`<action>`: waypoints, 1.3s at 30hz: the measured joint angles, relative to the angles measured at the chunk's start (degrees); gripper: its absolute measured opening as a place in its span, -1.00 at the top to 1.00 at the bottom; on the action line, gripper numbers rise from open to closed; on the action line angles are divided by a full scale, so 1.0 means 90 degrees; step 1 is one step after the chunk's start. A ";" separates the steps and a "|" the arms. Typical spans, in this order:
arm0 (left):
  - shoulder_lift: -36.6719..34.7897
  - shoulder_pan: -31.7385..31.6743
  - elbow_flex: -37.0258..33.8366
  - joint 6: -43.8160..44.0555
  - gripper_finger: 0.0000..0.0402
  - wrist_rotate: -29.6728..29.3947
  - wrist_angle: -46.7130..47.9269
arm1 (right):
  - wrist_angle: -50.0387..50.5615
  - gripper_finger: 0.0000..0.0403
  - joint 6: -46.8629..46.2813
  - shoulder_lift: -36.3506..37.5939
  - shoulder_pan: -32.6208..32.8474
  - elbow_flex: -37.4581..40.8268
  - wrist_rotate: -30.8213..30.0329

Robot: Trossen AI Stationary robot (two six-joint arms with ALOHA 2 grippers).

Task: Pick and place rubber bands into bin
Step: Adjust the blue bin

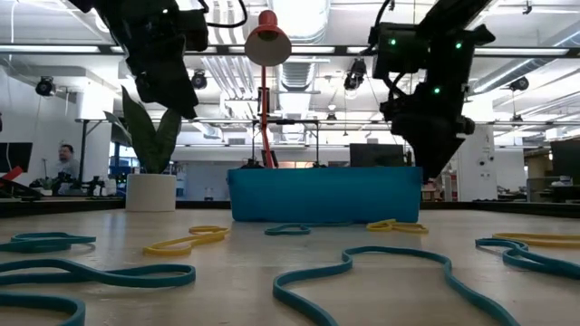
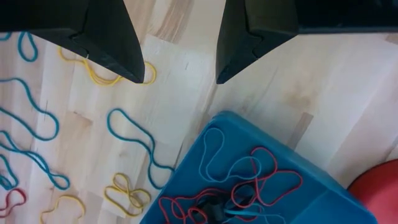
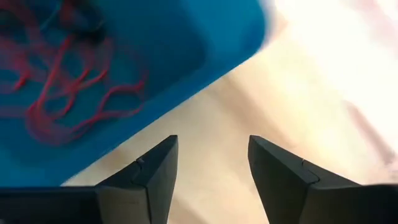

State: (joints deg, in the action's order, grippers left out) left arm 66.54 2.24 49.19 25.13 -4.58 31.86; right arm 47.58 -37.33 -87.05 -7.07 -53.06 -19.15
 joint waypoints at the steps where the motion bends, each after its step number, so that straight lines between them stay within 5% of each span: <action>1: 0.0000 0.0000 0.0000 0.0007 0.09 0.0000 -0.0003 | 0.0002 0.09 0.0003 0.0050 -0.0065 -0.0009 -0.0060; 6: 0.0000 0.0000 0.0000 0.0005 0.09 0.0000 0.0000 | 0.0203 0.08 0.0088 0.0339 -0.0241 -0.0089 0.0128; 11: 0.0000 0.0000 0.0000 0.0003 0.09 0.0000 0.0005 | 0.0595 0.08 -0.0042 0.0409 -0.0277 -0.0017 0.1477; 18: 0.0000 0.0000 0.0000 0.0002 0.09 0.0000 0.0005 | -0.0443 0.08 0.0055 0.0123 -0.0280 -0.0007 0.1997; 22: 0.0000 0.0002 0.0000 0.0007 0.09 0.0000 0.0007 | -0.0830 0.08 0.0149 0.0042 -0.0415 -0.0044 0.1140; 26: 0.0000 0.0007 0.0000 0.0009 0.09 0.0001 0.0005 | -0.0070 0.08 -0.0327 0.0069 -0.0540 -0.0273 -0.0443; 29: 0.0000 0.0007 0.0000 0.0011 0.09 0.0003 0.0010 | 0.0452 0.08 -0.0438 0.0166 -0.0511 -0.0537 -0.0846; 32: 0.0000 0.0007 -0.0012 -0.0014 0.09 0.0003 0.0074 | 0.0421 0.08 0.0041 0.0271 -0.0413 -0.0710 -0.0058; 39: -0.0005 -0.0002 -0.0609 0.0046 0.09 -0.0006 0.0010 | 0.0246 0.13 0.0156 0.0210 0.0093 -0.1018 0.3420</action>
State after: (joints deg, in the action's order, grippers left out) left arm 66.50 2.22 43.71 25.55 -4.63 31.94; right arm 49.80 -35.92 -85.16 -6.23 -62.23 11.63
